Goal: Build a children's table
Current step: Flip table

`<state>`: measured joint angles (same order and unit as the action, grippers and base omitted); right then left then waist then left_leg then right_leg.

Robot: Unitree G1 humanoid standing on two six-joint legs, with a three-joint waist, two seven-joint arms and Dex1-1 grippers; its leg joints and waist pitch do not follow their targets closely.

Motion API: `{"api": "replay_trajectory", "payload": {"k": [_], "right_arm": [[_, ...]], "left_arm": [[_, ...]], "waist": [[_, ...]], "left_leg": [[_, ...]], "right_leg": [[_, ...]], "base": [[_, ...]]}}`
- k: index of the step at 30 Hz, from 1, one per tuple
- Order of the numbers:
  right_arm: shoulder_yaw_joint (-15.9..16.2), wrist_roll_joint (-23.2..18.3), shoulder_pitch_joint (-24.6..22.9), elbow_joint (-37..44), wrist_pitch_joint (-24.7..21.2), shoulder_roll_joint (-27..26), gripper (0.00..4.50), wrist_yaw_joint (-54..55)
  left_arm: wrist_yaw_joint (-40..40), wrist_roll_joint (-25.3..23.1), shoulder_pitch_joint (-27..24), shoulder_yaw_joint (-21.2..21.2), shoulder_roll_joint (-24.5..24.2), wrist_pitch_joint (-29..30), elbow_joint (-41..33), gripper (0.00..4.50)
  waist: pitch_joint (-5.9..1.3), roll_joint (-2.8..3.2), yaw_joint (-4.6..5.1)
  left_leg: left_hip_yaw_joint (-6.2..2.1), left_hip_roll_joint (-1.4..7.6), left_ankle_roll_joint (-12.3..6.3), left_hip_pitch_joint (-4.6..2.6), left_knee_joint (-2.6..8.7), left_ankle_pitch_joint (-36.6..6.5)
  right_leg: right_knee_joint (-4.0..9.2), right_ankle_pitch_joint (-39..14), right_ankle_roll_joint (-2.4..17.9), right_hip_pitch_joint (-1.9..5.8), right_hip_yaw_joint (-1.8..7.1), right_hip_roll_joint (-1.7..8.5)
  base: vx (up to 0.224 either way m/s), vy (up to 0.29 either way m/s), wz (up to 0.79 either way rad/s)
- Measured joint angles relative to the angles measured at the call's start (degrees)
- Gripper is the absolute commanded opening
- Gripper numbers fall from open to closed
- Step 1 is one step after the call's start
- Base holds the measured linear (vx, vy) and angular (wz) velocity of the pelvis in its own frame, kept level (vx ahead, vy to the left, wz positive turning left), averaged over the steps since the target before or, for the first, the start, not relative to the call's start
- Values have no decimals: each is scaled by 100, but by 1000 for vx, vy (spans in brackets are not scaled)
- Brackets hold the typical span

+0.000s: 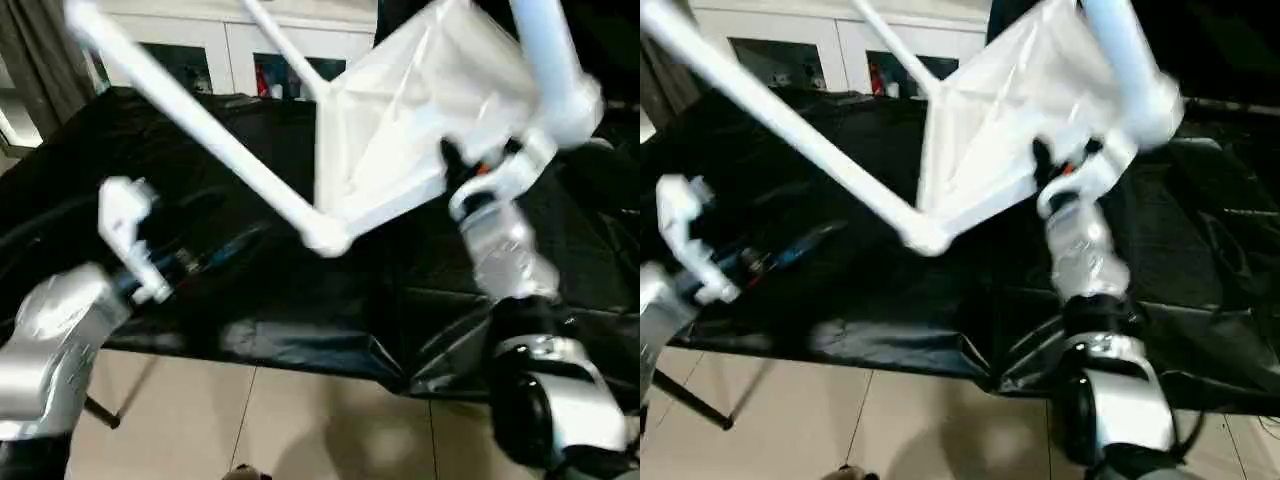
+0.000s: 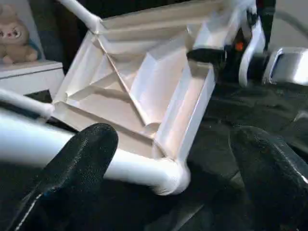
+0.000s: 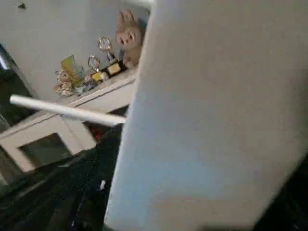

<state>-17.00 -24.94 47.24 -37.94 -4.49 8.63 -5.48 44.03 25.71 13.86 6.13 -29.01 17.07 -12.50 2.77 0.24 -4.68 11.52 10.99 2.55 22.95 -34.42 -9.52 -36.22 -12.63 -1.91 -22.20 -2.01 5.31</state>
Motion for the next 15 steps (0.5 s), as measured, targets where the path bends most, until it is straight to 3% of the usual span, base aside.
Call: {"api": "replay_trajectory", "payload": {"k": [11,15], "right_arm": [[644,784,3,557,13,317,209,52],[777,968,3,660,14,319,207,83]], "left_arm": [[-559,-1094,504,-460,-100,-277,211,436],[-677,-1744,661,-754,-139,-841,327,436]], "waist": [[-5,-16,24],[-6,-35,12]], "left_leg": [[-4,0,1,3,-4,1],[-6,1,1,5,-5,1]], "right_leg": [[0,2,-3,3,-3,-1],[0,2,-3,3,-4,-1]], "base": [[0,0,0],[0,0,0]]}}
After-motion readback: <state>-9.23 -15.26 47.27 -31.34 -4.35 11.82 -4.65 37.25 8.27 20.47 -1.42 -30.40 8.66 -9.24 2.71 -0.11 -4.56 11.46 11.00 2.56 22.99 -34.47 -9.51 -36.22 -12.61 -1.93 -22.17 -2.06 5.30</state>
